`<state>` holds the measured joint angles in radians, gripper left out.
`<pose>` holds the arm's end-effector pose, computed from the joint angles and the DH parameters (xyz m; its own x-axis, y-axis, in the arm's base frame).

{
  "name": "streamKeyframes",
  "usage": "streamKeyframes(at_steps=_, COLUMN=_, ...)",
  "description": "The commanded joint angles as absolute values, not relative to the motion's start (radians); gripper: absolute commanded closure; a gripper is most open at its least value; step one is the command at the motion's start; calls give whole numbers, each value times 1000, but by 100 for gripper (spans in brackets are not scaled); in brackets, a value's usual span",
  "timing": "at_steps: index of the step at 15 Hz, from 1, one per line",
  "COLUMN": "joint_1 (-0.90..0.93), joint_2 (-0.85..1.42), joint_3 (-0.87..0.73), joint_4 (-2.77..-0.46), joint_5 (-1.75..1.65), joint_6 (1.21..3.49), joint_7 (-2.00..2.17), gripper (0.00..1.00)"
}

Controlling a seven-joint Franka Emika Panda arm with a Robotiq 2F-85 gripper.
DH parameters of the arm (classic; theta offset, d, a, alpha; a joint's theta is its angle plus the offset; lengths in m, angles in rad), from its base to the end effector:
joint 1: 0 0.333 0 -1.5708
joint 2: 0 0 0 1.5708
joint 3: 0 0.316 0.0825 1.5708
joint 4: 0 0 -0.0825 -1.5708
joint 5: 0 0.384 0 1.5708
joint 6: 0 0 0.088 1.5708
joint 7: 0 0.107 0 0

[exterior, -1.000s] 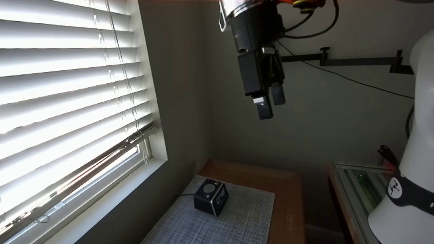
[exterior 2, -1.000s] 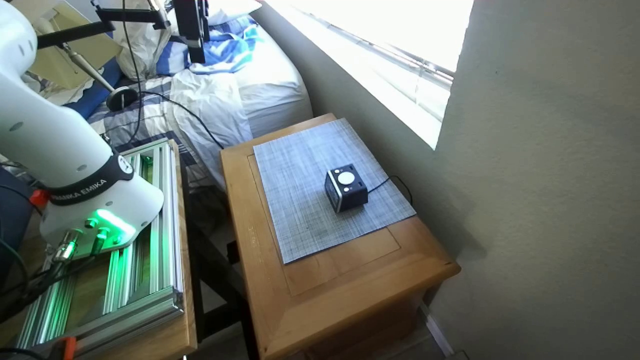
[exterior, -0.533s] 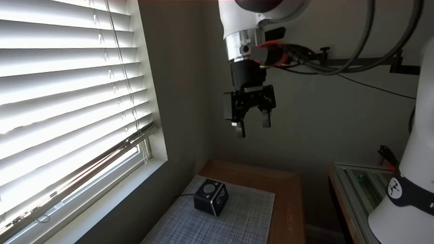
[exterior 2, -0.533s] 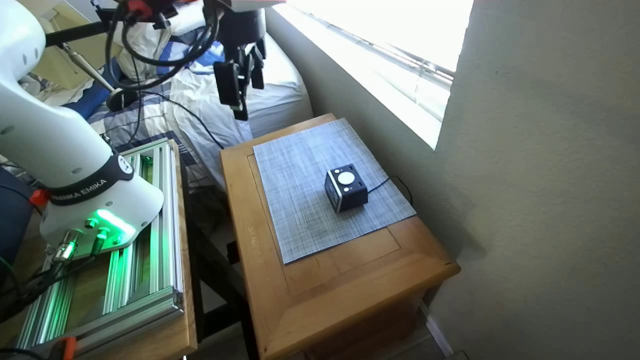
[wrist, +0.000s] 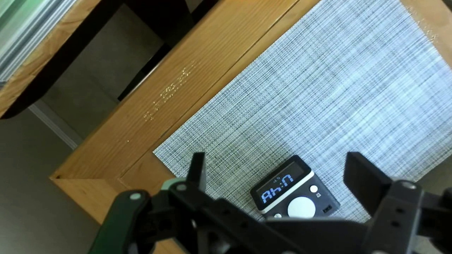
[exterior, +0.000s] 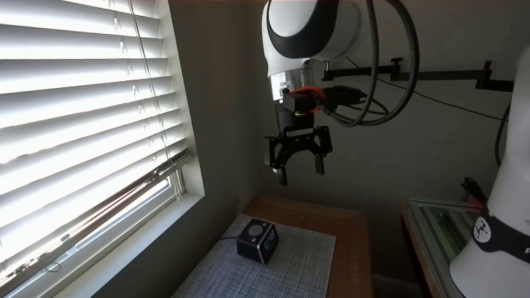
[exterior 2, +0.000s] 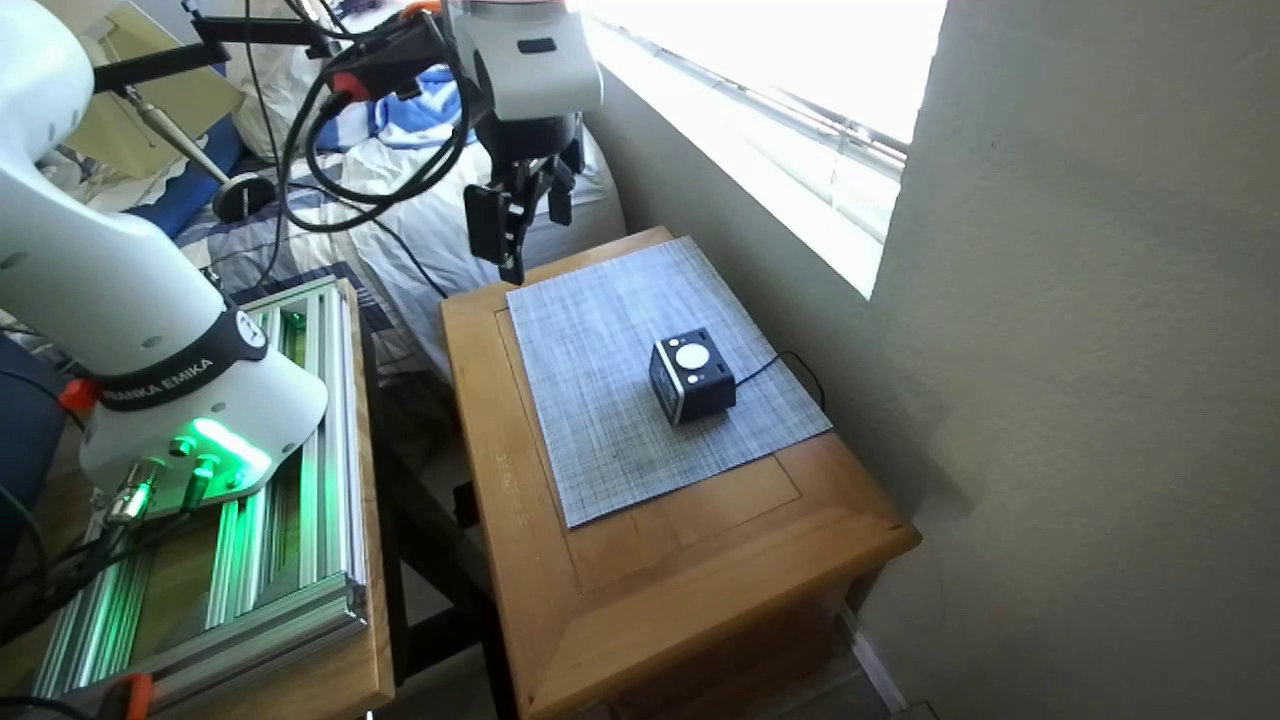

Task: Turn the black device over

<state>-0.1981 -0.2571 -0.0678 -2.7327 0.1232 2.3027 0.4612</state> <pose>0.3580 -0.0932 0.2880 0.6732 -0.7119 -0.2000 -0.7272 -0.6864 -0.0044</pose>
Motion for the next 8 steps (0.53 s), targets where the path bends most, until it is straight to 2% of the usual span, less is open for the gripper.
streamKeyframes(at_steps=1, joint_1=-195, joint_2=-257, joint_3=-71, joint_4=-2730, joint_5=122, joint_6=2301, joint_7=463, gripper=0)
streamKeyframes(at_steps=8, joint_1=-219, joint_2=-67, joint_3=-130, joint_4=-2659, joint_5=229, joint_6=2409, joint_7=571, gripper=0)
